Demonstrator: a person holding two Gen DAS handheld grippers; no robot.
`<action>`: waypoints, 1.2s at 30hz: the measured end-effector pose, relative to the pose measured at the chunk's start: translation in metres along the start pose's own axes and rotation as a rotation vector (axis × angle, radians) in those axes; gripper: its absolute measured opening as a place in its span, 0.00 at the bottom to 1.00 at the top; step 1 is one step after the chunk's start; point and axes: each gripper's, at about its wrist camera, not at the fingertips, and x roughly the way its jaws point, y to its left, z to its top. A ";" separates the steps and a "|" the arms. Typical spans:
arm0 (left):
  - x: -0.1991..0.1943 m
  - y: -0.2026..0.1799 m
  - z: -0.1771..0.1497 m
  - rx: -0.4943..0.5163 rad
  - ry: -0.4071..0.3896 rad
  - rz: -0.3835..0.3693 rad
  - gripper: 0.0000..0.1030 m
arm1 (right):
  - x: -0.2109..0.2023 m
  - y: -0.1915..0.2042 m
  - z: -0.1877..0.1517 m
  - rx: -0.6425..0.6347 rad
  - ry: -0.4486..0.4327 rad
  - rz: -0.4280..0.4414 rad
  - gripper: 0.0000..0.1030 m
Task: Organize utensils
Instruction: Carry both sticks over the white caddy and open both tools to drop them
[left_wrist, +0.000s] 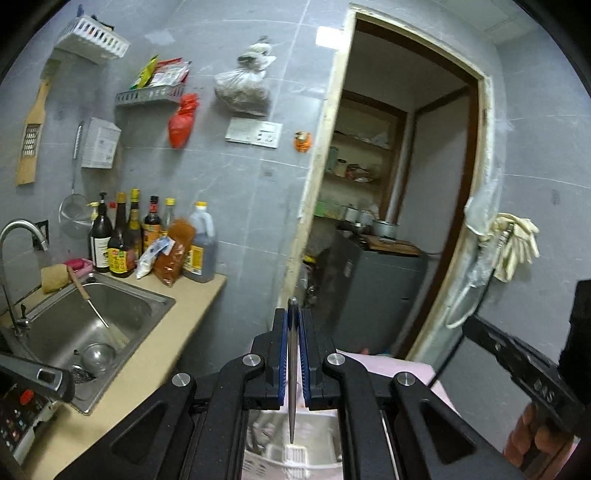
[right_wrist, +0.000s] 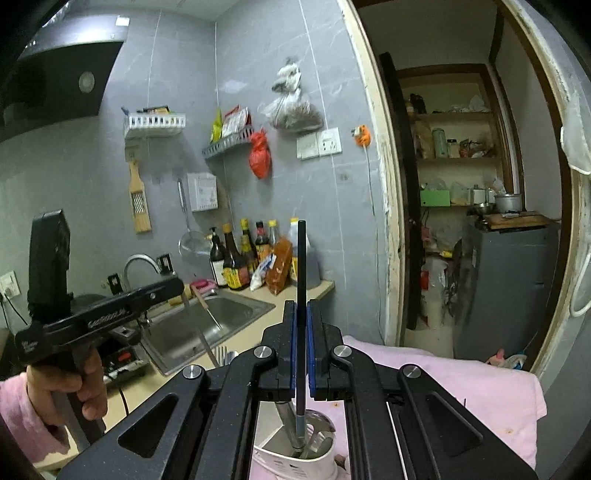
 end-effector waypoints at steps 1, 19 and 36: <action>0.005 0.003 -0.001 0.003 0.003 0.009 0.06 | 0.003 0.001 -0.003 -0.005 0.007 -0.004 0.04; 0.029 0.012 -0.036 0.047 0.134 0.011 0.06 | 0.040 -0.006 -0.049 0.021 0.170 -0.030 0.05; 0.004 -0.026 -0.041 0.074 0.123 -0.055 0.73 | -0.045 -0.043 -0.023 0.120 0.042 -0.210 0.91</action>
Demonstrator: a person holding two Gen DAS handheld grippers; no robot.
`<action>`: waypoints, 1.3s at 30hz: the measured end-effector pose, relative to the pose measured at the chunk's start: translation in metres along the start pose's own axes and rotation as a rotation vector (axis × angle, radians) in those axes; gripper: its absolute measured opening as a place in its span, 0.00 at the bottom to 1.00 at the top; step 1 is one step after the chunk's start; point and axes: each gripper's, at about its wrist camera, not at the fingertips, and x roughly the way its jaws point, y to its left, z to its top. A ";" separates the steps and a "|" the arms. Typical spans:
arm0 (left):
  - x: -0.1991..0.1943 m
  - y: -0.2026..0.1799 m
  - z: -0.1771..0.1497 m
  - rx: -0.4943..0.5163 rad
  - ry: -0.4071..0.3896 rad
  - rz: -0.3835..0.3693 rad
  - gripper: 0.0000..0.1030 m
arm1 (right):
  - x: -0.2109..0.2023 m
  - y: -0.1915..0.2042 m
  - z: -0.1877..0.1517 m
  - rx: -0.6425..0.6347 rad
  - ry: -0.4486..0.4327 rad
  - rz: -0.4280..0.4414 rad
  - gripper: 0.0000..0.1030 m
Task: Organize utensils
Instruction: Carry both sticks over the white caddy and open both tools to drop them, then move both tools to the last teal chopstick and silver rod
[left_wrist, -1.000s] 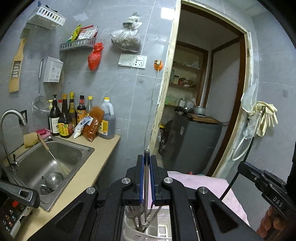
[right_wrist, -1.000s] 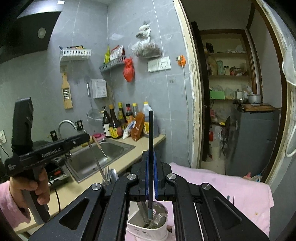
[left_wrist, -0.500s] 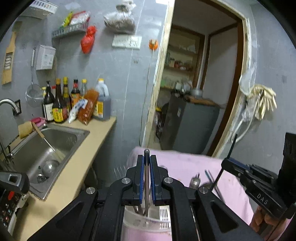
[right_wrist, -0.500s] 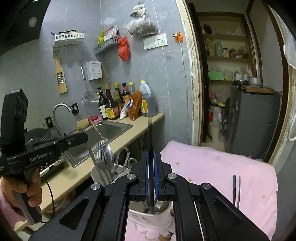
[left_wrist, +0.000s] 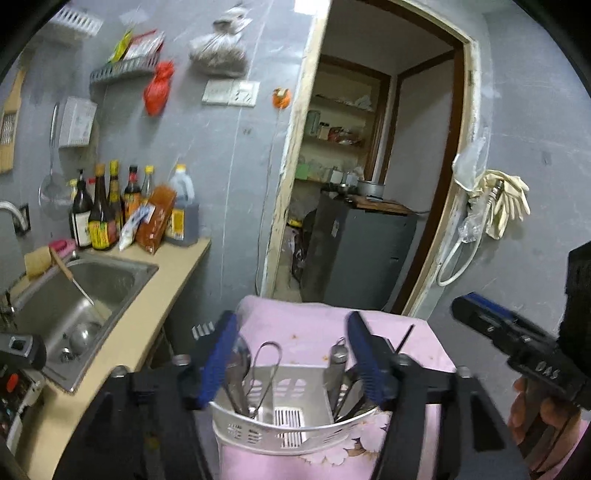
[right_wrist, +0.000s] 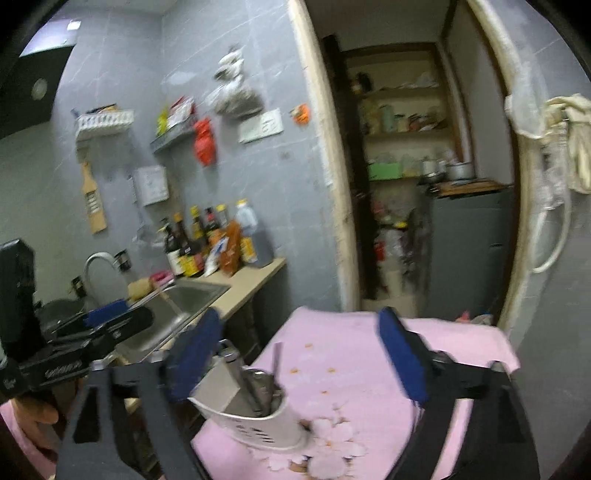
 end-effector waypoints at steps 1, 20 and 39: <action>-0.002 -0.006 0.001 0.010 -0.011 0.006 0.78 | -0.004 -0.004 0.003 0.006 -0.009 -0.013 0.94; 0.014 -0.135 -0.012 0.107 -0.093 0.011 0.99 | -0.070 -0.127 0.007 -0.037 -0.078 -0.261 0.99; 0.118 -0.217 -0.055 0.100 0.029 0.025 0.99 | -0.021 -0.235 -0.026 -0.076 0.012 -0.243 0.99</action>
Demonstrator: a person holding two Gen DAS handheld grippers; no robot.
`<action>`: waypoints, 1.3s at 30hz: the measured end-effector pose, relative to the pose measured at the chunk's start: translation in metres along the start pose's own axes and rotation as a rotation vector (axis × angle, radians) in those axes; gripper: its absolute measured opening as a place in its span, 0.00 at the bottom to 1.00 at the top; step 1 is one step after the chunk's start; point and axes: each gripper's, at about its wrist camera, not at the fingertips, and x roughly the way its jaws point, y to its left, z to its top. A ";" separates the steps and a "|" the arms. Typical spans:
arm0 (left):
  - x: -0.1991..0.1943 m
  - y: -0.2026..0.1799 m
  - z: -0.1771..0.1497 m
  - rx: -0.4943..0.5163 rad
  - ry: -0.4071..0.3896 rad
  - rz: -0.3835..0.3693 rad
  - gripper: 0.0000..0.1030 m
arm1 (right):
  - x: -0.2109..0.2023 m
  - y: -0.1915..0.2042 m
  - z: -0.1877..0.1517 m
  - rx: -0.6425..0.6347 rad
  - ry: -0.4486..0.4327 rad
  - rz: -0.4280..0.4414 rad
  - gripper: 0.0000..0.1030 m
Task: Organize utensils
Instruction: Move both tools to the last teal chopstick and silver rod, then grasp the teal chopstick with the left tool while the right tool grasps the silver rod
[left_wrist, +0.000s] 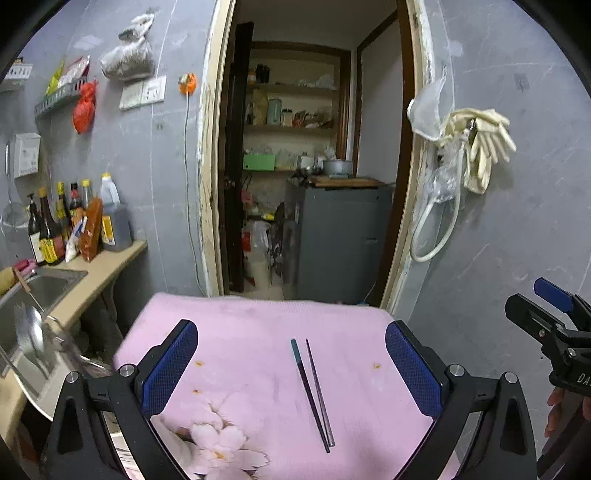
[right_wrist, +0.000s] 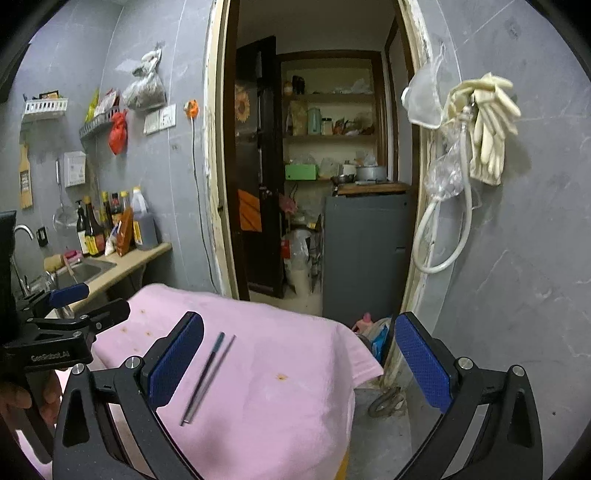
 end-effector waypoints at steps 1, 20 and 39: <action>0.004 -0.001 -0.003 -0.003 0.009 0.002 0.99 | 0.007 -0.003 -0.003 0.000 0.008 0.005 0.99; 0.129 0.025 -0.041 -0.072 0.270 0.059 0.83 | 0.154 0.006 -0.071 0.028 0.302 0.122 0.84; 0.155 0.067 -0.067 -0.241 0.370 -0.003 0.67 | 0.190 0.092 -0.104 -0.124 0.497 0.245 0.53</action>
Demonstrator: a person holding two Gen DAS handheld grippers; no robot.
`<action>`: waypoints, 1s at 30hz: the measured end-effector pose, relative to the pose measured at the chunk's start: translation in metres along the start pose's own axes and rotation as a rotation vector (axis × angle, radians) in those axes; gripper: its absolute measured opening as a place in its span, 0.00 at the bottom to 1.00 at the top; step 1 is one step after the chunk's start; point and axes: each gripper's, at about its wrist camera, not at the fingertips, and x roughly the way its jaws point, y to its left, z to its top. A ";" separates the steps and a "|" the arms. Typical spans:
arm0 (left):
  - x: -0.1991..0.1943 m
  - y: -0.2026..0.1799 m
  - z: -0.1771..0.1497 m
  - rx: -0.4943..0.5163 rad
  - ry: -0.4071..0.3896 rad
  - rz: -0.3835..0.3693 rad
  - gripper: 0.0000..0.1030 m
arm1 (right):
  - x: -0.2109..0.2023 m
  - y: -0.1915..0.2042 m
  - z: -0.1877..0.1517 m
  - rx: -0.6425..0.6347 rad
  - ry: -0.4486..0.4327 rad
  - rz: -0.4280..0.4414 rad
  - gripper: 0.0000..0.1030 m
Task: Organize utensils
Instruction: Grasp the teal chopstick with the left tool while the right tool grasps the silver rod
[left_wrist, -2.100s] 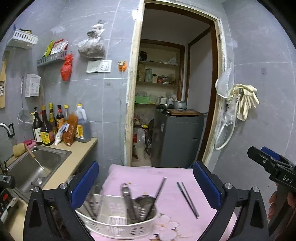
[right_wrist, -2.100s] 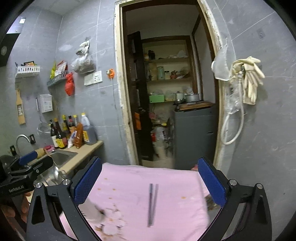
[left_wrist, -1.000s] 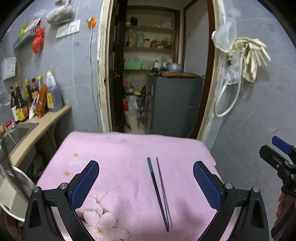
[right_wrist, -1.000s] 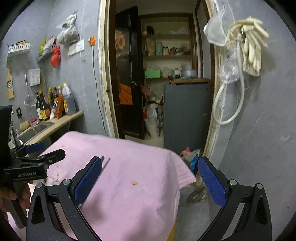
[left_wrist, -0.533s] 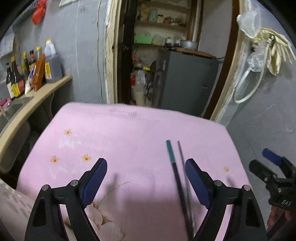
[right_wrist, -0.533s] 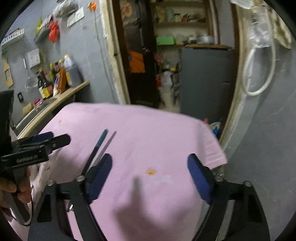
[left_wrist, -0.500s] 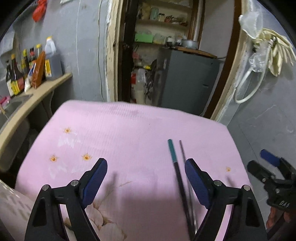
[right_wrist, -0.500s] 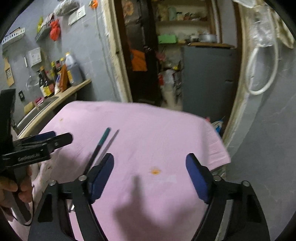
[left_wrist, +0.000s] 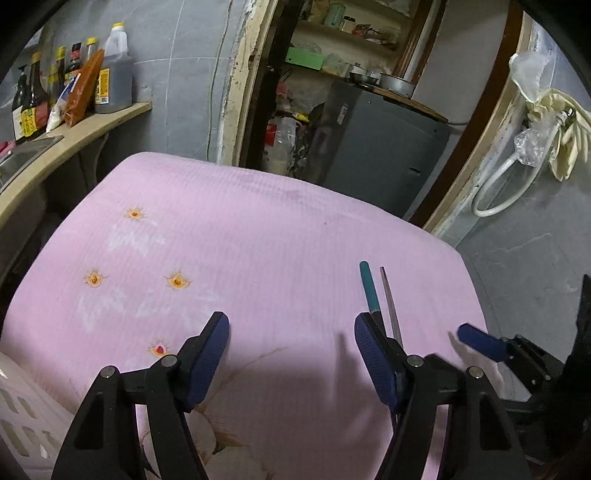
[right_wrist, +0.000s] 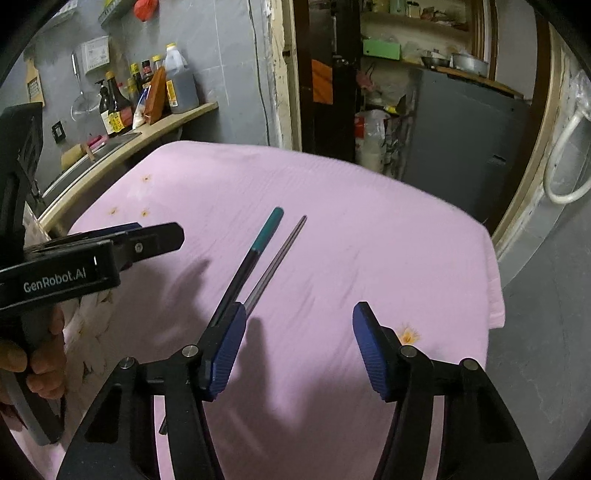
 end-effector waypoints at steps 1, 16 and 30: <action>0.000 0.001 0.000 -0.002 0.000 -0.002 0.67 | -0.001 -0.001 -0.001 0.011 0.006 0.008 0.53; 0.005 0.007 0.005 -0.041 0.010 -0.055 0.56 | 0.008 0.016 0.004 -0.010 0.095 -0.037 0.51; 0.030 -0.041 0.006 0.123 0.124 -0.159 0.31 | -0.020 -0.036 -0.032 0.074 0.117 -0.122 0.41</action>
